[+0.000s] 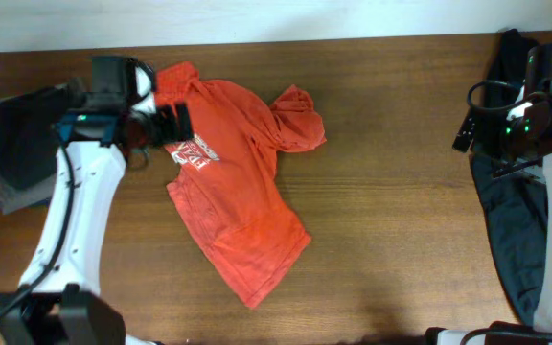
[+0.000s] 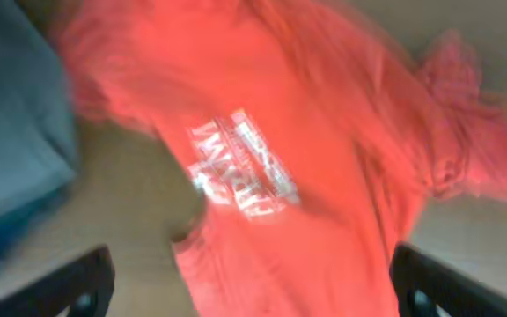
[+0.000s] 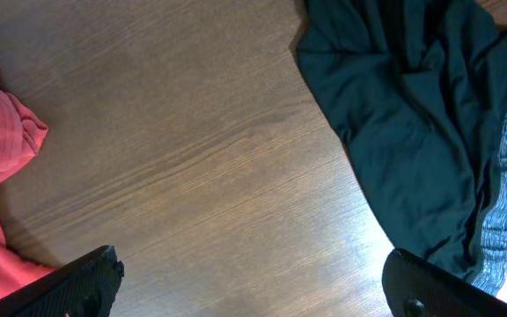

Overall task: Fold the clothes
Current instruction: 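Grasp the t-shirt with the left gripper and pull it left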

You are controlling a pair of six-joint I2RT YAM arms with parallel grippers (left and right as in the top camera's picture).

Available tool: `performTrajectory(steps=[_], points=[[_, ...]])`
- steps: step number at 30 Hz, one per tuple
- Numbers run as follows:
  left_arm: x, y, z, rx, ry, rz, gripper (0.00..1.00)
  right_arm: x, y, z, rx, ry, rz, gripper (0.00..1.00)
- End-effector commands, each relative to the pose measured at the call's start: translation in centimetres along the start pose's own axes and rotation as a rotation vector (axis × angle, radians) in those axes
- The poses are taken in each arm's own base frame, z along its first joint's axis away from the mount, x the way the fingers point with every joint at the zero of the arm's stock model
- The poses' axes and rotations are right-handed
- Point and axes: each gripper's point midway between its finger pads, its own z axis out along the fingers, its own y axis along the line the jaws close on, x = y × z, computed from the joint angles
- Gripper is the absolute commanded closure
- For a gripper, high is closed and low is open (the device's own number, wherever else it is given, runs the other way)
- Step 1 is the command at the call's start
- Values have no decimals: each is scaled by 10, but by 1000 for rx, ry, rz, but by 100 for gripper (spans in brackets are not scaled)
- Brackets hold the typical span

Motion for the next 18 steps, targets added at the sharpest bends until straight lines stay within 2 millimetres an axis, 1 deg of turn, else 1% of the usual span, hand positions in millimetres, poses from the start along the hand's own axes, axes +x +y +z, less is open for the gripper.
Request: performTrajectory(steps=[1, 3, 4, 8, 12, 16, 18], points=[[41, -14, 23, 57, 194, 15, 0, -3, -4, -4, 14, -15, 7, 1], [66, -7, 34, 2, 306, 12, 0, -3, -4, -4, 14, -15, 7, 1], [78, 2, 42, -50, 356, -3, 0, -3, -4, -4, 15, -14, 6, 1], [105, 33, 61, -200, 451, -43, 1, -2, -4, -3, 16, -9, 3, 1], [112, 38, 81, -206, 455, -46, 1, -2, -4, -3, 16, -10, 4, 1], [116, 38, 101, -186, 435, -47, 1, -2, -4, -3, 16, -10, 4, 1], [118, 39, 108, -183, 421, -47, 4, -2, -4, -3, 16, -10, 4, 1]])
